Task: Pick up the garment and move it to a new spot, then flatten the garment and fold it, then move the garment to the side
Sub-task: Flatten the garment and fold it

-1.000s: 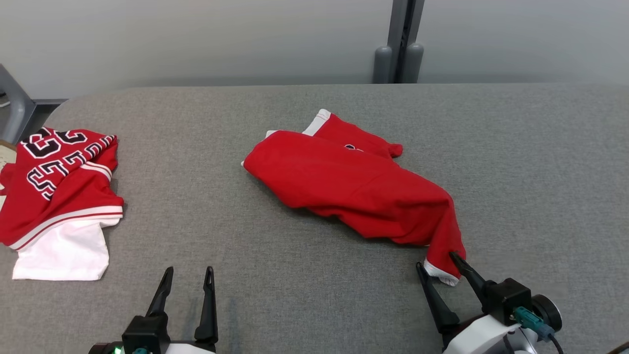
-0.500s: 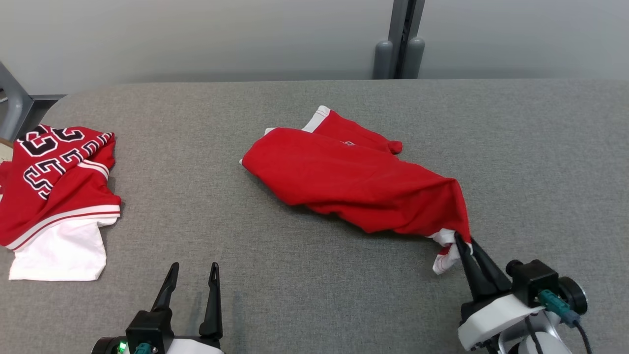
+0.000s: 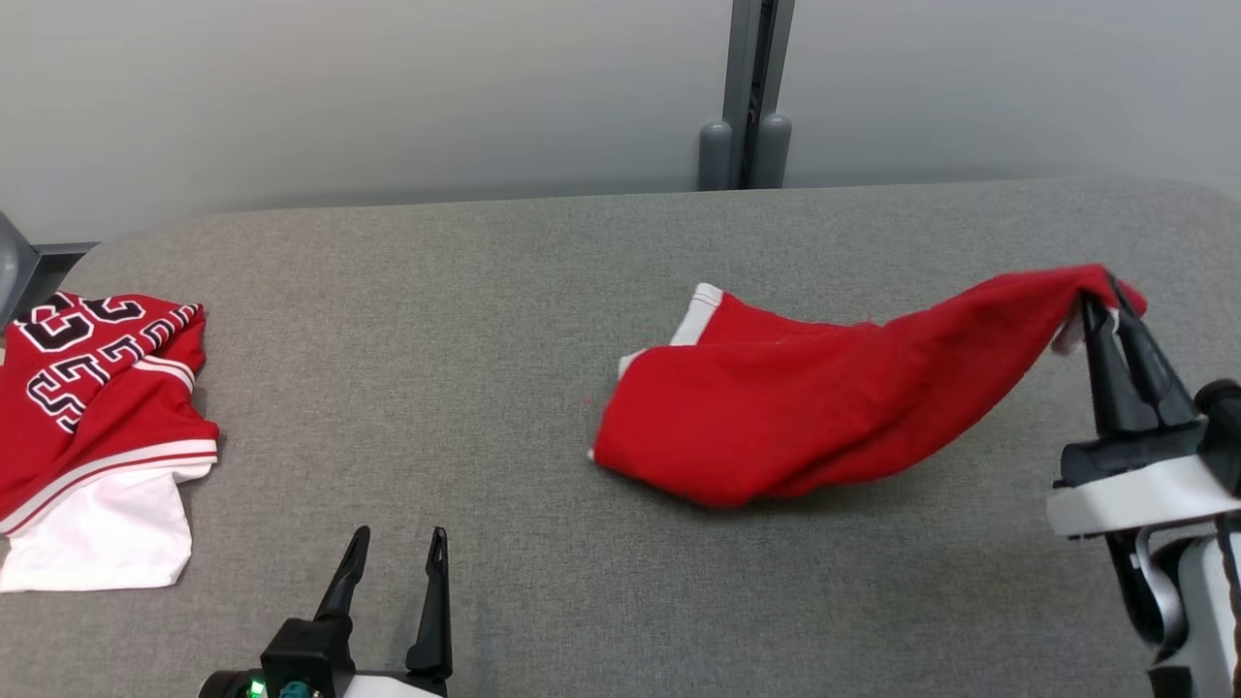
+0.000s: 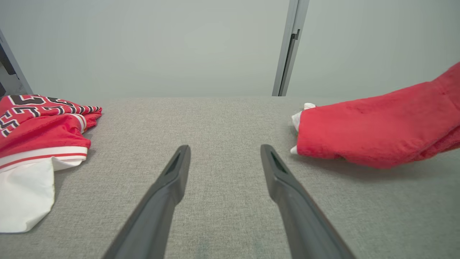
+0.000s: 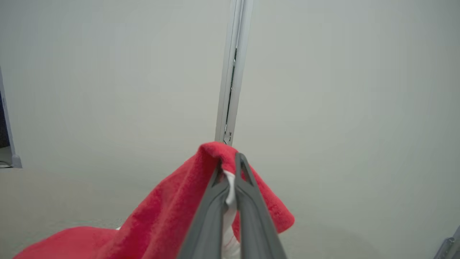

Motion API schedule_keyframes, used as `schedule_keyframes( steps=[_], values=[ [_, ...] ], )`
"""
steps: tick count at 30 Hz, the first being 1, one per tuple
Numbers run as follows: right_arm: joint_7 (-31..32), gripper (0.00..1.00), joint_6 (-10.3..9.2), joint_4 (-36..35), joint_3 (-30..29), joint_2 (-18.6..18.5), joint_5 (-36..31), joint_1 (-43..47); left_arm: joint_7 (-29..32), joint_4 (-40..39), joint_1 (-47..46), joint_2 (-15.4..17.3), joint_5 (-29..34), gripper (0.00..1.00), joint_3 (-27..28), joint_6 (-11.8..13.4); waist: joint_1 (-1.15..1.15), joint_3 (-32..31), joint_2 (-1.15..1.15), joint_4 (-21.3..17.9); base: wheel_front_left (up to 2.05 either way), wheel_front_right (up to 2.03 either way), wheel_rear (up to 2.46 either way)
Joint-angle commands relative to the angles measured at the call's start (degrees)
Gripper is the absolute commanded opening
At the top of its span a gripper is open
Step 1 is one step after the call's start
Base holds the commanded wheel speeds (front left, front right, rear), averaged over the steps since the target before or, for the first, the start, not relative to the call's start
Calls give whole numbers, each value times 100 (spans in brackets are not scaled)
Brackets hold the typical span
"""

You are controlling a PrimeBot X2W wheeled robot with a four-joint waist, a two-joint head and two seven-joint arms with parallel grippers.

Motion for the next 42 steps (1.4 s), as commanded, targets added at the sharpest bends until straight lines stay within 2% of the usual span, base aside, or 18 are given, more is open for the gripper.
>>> schedule_keyframes(
  steps=[1, 4, 7, 11, 15, 16, 17, 18, 19, 20, 23, 28, 30, 36, 42],
  values=[
    [-1, 0, 1, -81, 1, -78, -32, -125, -11, 6, -55, 20, -23, 100, -15, -17, 0, 0, 0, 8, 0, 0, 0],
    [-1, 0, 1, -300, 149, -292, -79, -447, -11, 12, -90, 21, -88, 100, -103, -4, 0, 13, 0, 58, 0, 0, 0],
    [-1, 0, 1, -464, 551, -469, -118, -819, -11, 24, -118, 21, -158, 100, -202, 2, 0, 54, 0, 164, 0, 0, 0],
    [-1, 0, 1, -315, 1573, -561, -101, -1210, -11, 67, -166, 21, -232, 100, -314, 17, 0, 116, 0, 373, 0, 0, 0],
    [-1, 0, 1, 146, 2648, -395, 105, -1401, -11, 114, -223, 19, -266, 100, -417, 20, 0, 218, 0, 618, 0, 0, 0],
    [-1, 5, 1, 306, 2917, -331, 166, -1412, -11, 119, -239, 22, -267, 100, -430, 30, 0, 242, 0, 673, 0, 0, 0],
    [-1, 26, 1, 476, 3229, -269, 232, -1416, -11, 125, -251, 21, -268, 100, -453, 26, 0, 269, 0, 724, 0, 0, 0],
    [-1, 71, 1, 649, 3543, -186, 357, -1424, -11, 135, -268, 19, -271, 100, -477, 22, 0, 297, 0, 774, 0, 0, 0],
    [0, 96, 0, 846, 3807, -145, 418, -1460, -11, 144, -279, 19, -284, 100, -483, 28, 0, 321, 0, 815, 0, 0, 0],
    [-1, 100, 0, 966, 4064, -72, 536, -1496, -11, 158, -286, 21, -295, 100, -500, 33, 0, 338, 0, 848, 0, 0, 0],
    [0, 100, 0, 1255, 4628, 105, 773, -1557, -11, 168, -340, 19, -305, 100, -533, 49, 0, 395, 0, 904, 0, 0, 0],
    [0, 100, 0, 1309, 4992, 265, 1051, -1629, -11, 157, -427, 19, -320, 100, -518, 72, 0, 449, 0, 850, 0, 0, 0],
    [0, 100, 0, 1273, 4967, 266, 1106, -1675, -11, 158, -452, 20, -309, 100, -492, 90, 0, 449, 0, 785, 0, 0, 0],
    [0, 100, 1, 1301, 4496, 175, 1103, -1510, -11, 147, -499, 21, -259, 100, -435, 106, 0, 402, 0, 577, 0, 0, 0],
    [0, 100, 1, 1310, 3309, 123, 906, -990, -11, 174, -484, 21, -196, 100, -307, 135, 0, 267, 0, 235, 0, 0, 0]
  ],
)
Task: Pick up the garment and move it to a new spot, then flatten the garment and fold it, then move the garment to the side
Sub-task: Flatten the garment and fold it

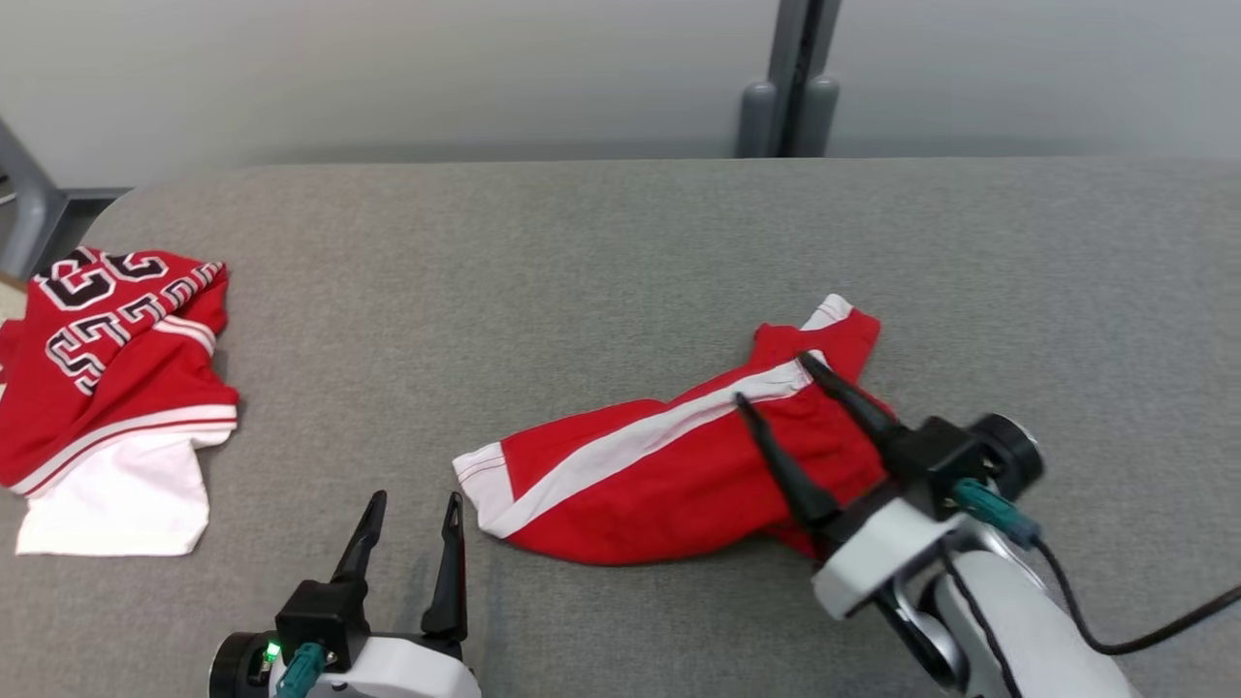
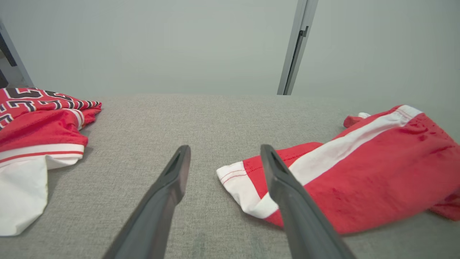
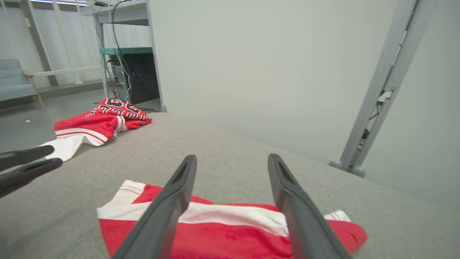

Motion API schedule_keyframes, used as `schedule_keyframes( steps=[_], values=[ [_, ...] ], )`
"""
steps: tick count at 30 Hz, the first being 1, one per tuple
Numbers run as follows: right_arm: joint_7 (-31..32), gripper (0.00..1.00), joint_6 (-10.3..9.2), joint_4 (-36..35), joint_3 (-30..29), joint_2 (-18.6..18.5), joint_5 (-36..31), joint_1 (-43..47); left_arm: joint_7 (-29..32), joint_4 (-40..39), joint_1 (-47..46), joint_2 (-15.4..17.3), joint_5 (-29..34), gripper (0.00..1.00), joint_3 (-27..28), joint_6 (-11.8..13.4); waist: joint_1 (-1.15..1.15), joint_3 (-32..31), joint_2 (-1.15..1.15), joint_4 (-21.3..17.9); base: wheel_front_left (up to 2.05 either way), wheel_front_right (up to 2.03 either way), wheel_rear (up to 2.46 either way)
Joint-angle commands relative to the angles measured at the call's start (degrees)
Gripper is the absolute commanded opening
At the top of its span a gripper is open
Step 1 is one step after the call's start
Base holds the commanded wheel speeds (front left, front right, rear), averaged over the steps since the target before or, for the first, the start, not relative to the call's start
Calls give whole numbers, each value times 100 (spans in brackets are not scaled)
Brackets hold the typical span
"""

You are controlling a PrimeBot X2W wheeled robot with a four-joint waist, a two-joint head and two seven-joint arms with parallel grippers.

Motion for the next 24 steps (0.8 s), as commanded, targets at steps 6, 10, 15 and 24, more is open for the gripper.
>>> schedule_keyframes(
  steps=[6, 10, 15, 24],
  values=[
    [0, 100, 1, -52, -978, 30, -219, 702, -11, 59, -15, 23, 99, 100, 270, 49, 0, -212, 0, -478, 0, 0, 0],
    [0, 100, 1, -126, -1370, 72, -299, 1070, -11, 91, 78, 21, 136, 100, 447, 46, 0, -336, 0, -676, 0, 0, 0],
    [1, 100, 1, -223, -1956, 193, -358, 1648, -11, 158, 365, 22, 203, 100, 757, 150, 0, -590, 0, -901, 0, 0, 0],
    [0, 100, 1, -366, -2365, 312, -454, 2304, -11, 185, 820, 23, 350, 100, 1109, 161, 0, -856, 0, -999, 0, 0, 0]
  ],
)
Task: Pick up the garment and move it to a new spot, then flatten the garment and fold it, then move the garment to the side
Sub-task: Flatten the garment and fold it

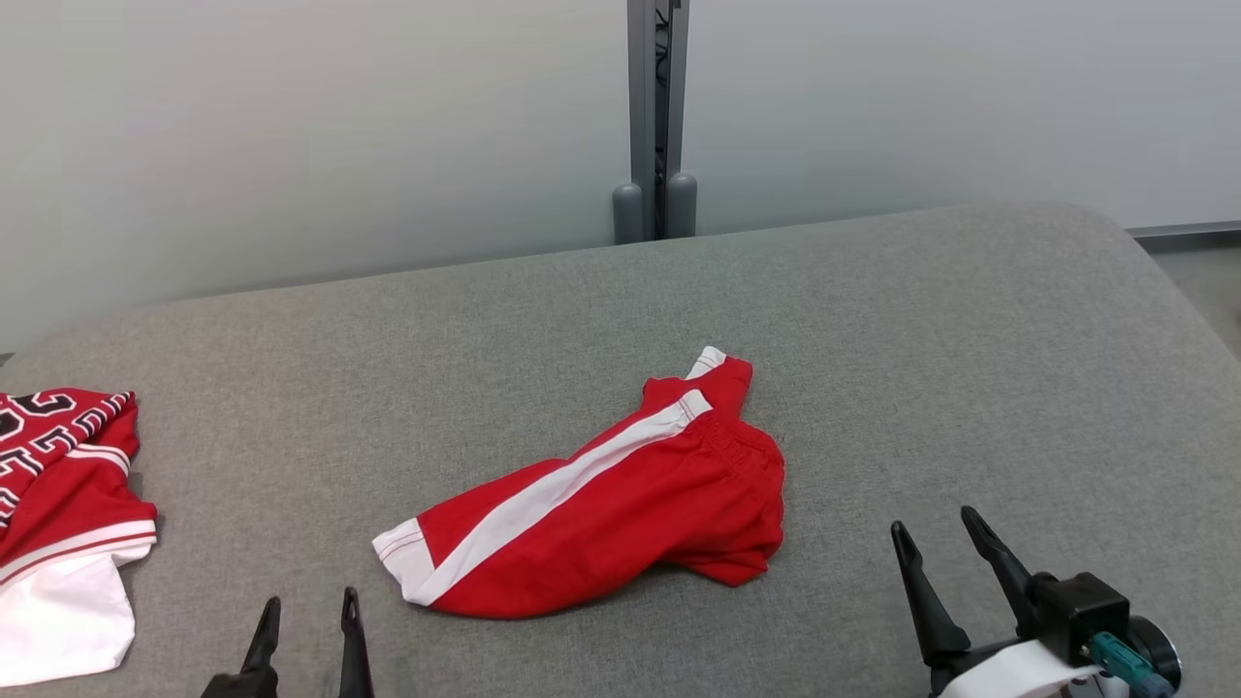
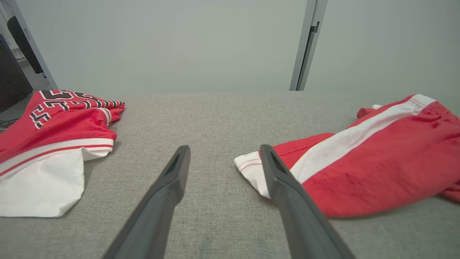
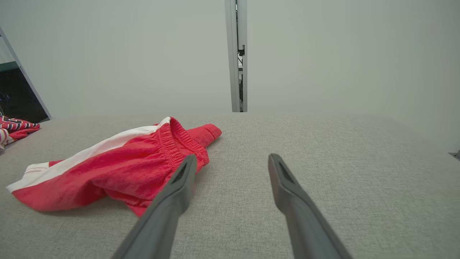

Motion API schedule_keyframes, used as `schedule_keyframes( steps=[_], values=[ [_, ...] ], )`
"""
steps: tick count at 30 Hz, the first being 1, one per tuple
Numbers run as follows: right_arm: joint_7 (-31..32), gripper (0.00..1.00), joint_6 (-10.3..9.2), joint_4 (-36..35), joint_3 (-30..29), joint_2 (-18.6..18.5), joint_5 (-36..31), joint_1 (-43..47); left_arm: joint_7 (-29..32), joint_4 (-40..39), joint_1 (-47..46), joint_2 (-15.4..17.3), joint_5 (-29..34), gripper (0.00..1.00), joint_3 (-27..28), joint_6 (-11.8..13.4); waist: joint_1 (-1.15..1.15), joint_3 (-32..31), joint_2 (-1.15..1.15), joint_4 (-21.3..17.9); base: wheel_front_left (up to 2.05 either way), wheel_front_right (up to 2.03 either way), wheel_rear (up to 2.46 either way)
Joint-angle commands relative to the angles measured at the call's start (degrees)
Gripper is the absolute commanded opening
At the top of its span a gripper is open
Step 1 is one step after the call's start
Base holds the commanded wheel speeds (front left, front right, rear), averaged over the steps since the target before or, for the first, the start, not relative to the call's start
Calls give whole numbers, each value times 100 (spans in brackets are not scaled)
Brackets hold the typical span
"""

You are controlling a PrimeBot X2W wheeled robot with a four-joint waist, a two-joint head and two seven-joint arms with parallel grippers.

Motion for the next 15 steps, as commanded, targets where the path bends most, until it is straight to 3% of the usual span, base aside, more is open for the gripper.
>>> schedule_keyframes(
  steps=[1, 15],
  values=[
    [0, 100, 1, -17, -45, -3, -62, 80, -11, 6, 84, 24, 51, 100, 74, 20, 0, -40, 0, -2, 0, 0, 0],
    [1, 100, 1, -45, 27, 60, -18, -9, -11, 12, 48, 23, 145, 100, 107, 178, 0, 41, 0, 224, 0, 0, 0]
  ],
)
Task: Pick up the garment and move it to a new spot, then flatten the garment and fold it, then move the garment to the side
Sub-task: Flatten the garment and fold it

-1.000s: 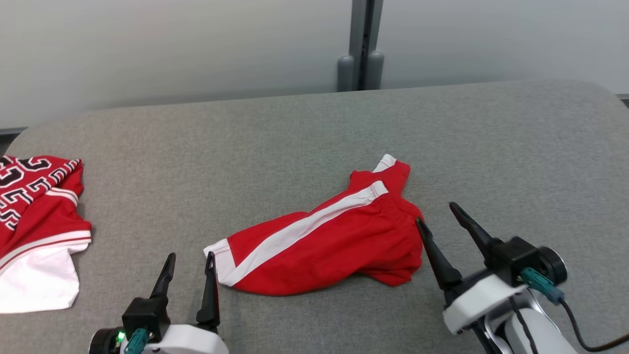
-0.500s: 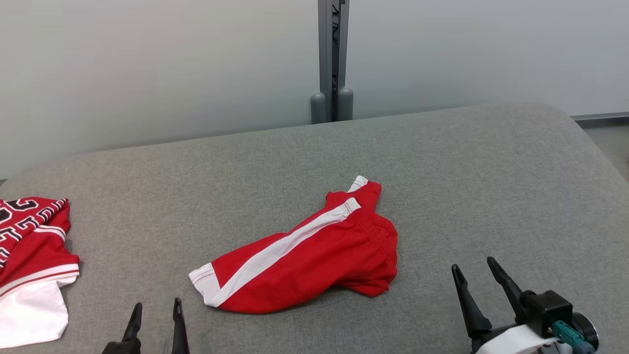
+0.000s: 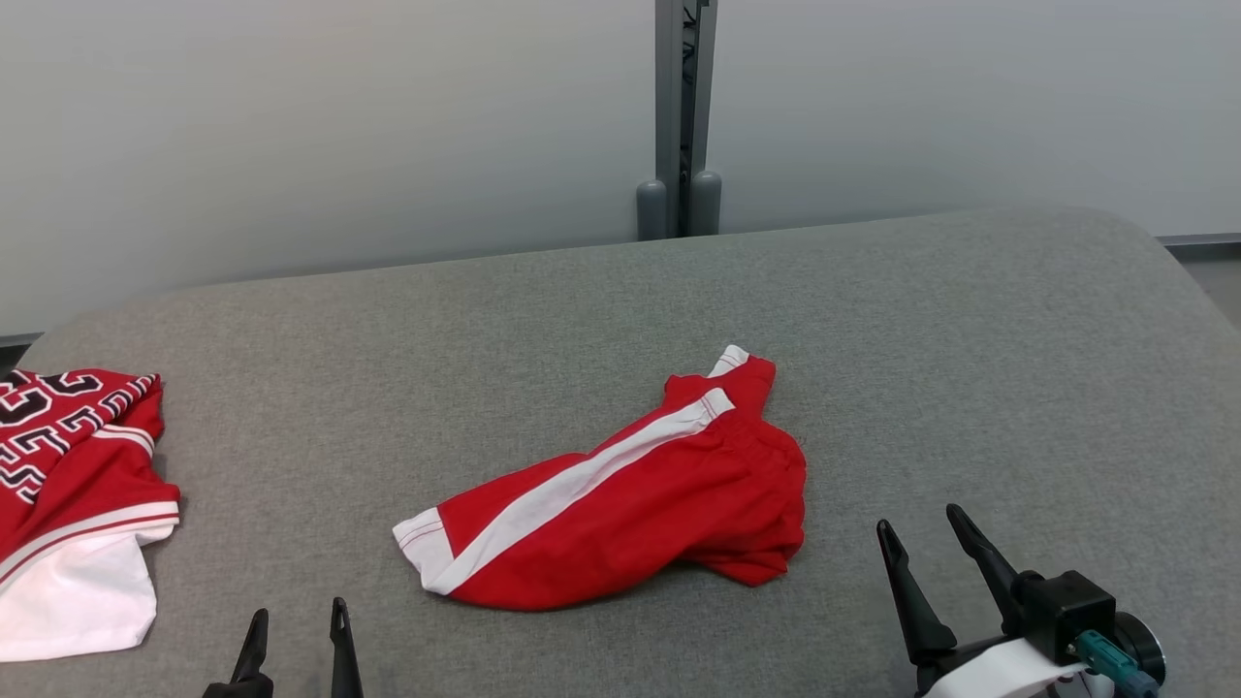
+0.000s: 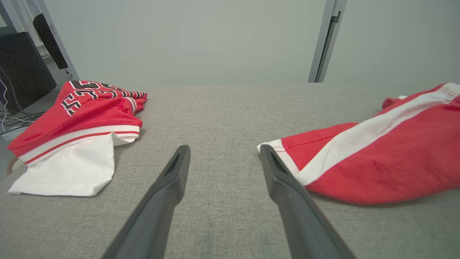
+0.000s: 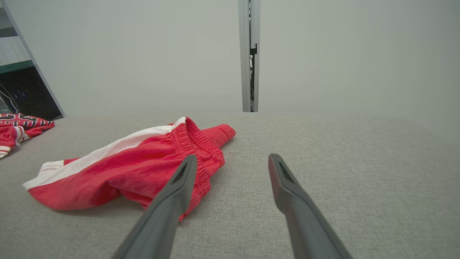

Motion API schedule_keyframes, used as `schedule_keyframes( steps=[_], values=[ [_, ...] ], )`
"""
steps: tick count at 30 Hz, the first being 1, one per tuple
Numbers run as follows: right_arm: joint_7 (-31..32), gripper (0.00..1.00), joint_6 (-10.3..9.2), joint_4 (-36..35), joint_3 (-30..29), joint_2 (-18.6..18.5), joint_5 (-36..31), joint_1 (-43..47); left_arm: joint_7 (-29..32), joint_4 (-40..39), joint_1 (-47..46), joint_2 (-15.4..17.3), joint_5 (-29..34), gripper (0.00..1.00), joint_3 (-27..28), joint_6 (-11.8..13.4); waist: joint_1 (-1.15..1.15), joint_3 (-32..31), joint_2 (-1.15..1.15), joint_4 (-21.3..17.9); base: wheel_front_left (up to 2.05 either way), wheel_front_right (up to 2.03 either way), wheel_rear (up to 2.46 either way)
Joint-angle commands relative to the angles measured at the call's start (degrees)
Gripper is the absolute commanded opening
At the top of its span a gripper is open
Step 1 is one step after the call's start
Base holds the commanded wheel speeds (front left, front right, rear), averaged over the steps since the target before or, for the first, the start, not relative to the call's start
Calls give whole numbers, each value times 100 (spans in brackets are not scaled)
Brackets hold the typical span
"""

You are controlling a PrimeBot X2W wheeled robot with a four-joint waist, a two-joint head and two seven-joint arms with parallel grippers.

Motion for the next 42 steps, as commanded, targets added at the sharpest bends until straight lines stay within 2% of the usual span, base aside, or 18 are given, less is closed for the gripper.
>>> schedule_keyframes(
  steps=[1, 11, 24, 29, 39, 42],
  values=[
    [1, 100, 1, -19, -5, -12, 21, -60, -11, -16, -80, 24, 32, 100, 14, 39, 0, 40, 0, 53, 0, 0, 0],
    [2, 100, 1, -10, 61, 4, 68, -268, -11, 11, -163, 23, 66, 100, -17, 78, 0, 142, 0, 299, 0, 0, 0],
    [1, 100, 1, 118, 363, -148, 421, -995, -11, -13, -670, 23, -53, 100, -85, -117, 0, 760, 0, 523, 0, 0, 0],
    [1, 100, 1, 382, 732, -251, 930, -1444, -11, 28, -840, 22, -94, 100, -194, -138, 0, 976, 0, 571, 0, 0, 0],
    [105, 100, 1, 1197, 1735, -597, 2748, -2503, -11, 77, -987, 23, -156, 100, -380, -124, 0, 1205, 0, 666, 0, 0, 0],
    [210, 100, 1, 1315, 1942, -680, 3073, -2701, -11, 82, -1022, 24, -178, 100, -422, -115, 0, 1237, 0, 691, 0, 0, 0]
  ],
)
